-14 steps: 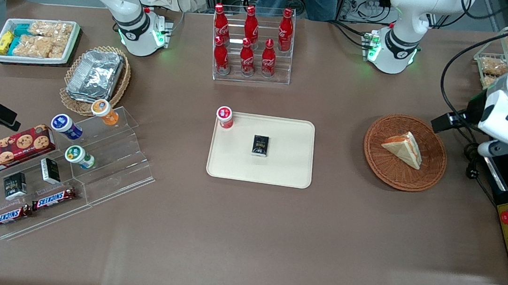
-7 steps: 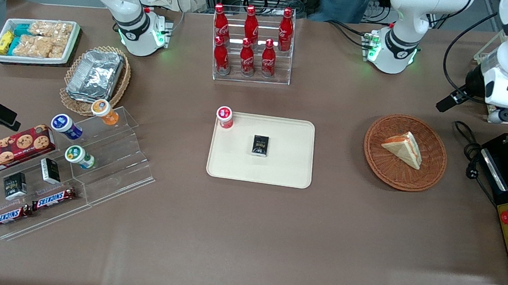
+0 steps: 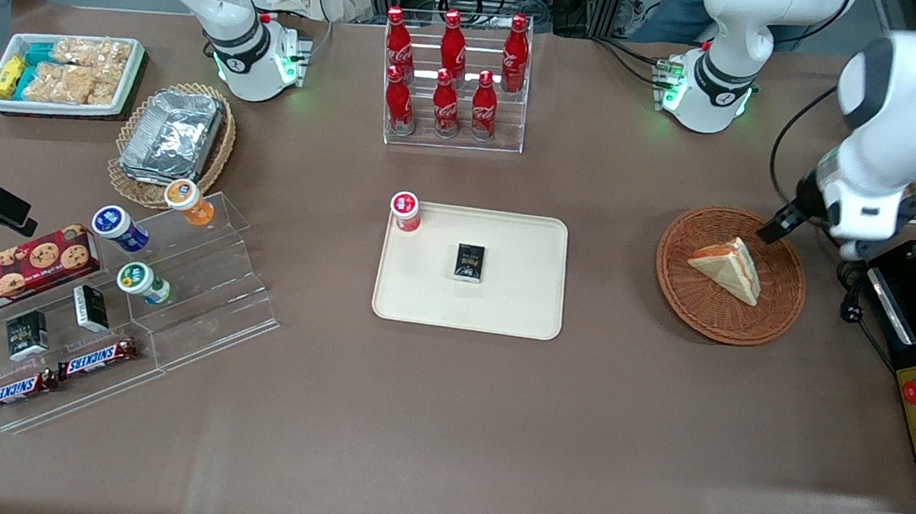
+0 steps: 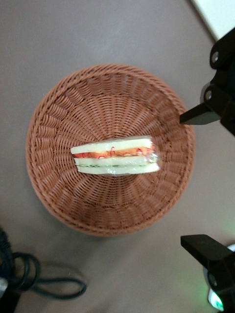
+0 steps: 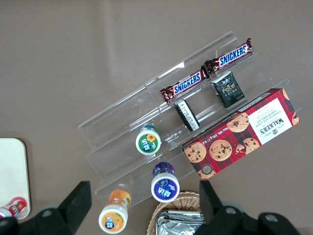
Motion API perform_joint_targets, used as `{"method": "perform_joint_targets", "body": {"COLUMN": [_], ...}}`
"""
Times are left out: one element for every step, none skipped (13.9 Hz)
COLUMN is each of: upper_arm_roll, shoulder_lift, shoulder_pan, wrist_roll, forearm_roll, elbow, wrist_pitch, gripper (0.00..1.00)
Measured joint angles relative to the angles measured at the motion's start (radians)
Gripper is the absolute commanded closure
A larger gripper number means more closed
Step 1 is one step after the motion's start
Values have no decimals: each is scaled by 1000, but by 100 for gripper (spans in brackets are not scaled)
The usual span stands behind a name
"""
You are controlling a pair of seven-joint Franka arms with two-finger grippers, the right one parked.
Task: Place sandwich from basket to tray
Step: 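Lower the left gripper and close it on the sandwich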
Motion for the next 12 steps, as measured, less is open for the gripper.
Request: {"method": "perform_joint_targets", "body": {"upper_arm_roll": [0, 0, 0, 0, 0, 0, 0, 0, 0, 0, 0, 0], "shoulder_lift": [43, 83, 118, 147, 170, 190, 206, 219, 231, 242, 254, 265], "shoulder_pan": [0, 0, 0, 0, 0, 1, 1, 3, 7, 11, 15, 17], "wrist_roll": [-23, -41, -57, -65, -71, -75, -79, -82, -84, -85, -85, -85], "forearm_roll": [0, 0, 0, 0, 0, -2, -2, -3, -3, -3, -3, -3], "elbow": [-19, -30, -38, -42, -44, -46, -48, -50, -54, -61, -69, -81], "wrist_pitch": [50, 92, 131, 160, 179, 194, 204, 212, 221, 239, 260, 287], "gripper": [0, 0, 0, 0, 0, 0, 0, 0, 0, 0, 0, 1]}}
